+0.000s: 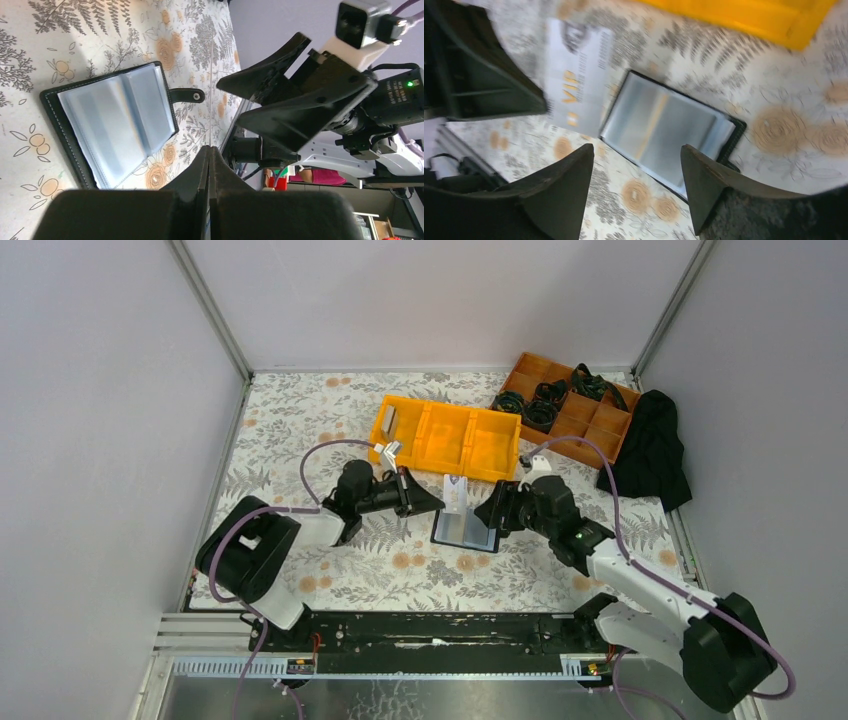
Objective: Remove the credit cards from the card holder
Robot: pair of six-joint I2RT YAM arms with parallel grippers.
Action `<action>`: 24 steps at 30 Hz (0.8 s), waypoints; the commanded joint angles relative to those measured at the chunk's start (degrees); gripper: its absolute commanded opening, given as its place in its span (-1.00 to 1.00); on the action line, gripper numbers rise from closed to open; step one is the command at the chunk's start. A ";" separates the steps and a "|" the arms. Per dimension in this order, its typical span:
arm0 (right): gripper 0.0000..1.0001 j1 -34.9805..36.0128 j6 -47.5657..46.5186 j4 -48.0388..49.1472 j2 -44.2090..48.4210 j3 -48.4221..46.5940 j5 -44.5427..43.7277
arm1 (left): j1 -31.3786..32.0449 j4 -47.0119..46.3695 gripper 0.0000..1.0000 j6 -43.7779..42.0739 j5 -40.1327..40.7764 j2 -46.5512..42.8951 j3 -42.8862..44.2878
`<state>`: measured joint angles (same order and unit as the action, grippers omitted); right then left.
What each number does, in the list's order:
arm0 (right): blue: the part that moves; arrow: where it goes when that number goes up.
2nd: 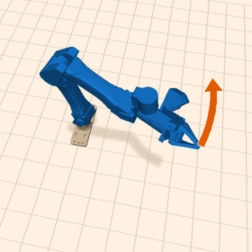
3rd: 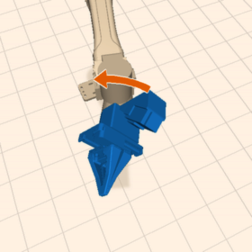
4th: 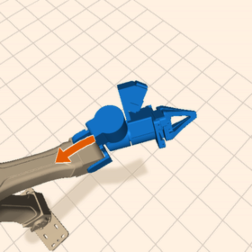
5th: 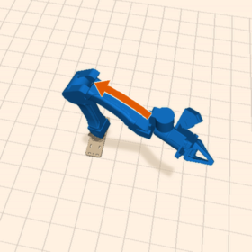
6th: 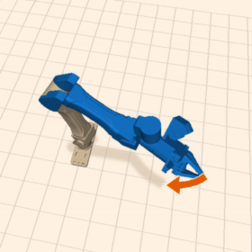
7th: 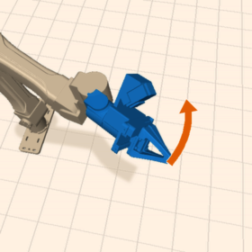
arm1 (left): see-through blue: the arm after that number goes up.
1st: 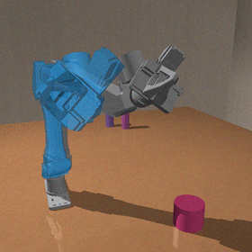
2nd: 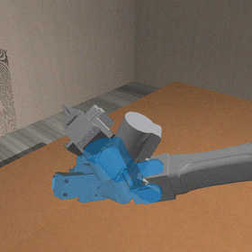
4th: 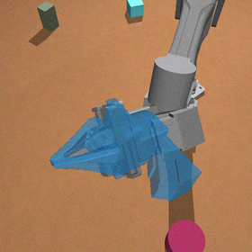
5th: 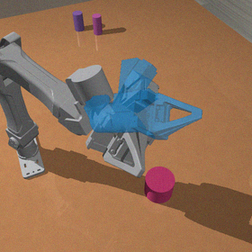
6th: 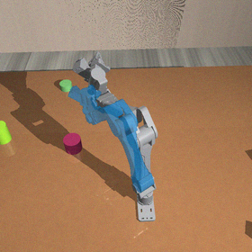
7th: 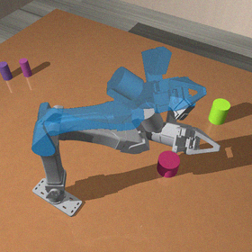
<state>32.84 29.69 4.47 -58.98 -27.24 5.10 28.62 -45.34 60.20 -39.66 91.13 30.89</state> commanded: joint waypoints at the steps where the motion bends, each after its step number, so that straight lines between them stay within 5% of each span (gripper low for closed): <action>1: 0.46 -0.21 -0.59 10.64 4.31 -1.59 4.61 | -0.67 -13.08 -1.00 4.16 -2.55 0.48 -1.70; 9: 0.42 -2.06 4.84 28.72 4.40 1.13 14.75 | -1.09 -28.22 -1.00 10.52 -3.44 -0.95 -5.53; 13: 0.41 -3.76 6.59 31.12 3.74 0.96 17.19 | -1.20 -36.83 -1.00 15.17 -4.41 -0.25 -6.56; 24: 0.02 -4.04 8.12 31.75 1.53 0.63 18.93 | -1.20 -41.98 -1.00 18.05 -5.35 1.69 -7.08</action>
<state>29.15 36.40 31.24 -57.14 -25.96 21.37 27.86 -80.93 77.10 -43.75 91.77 24.29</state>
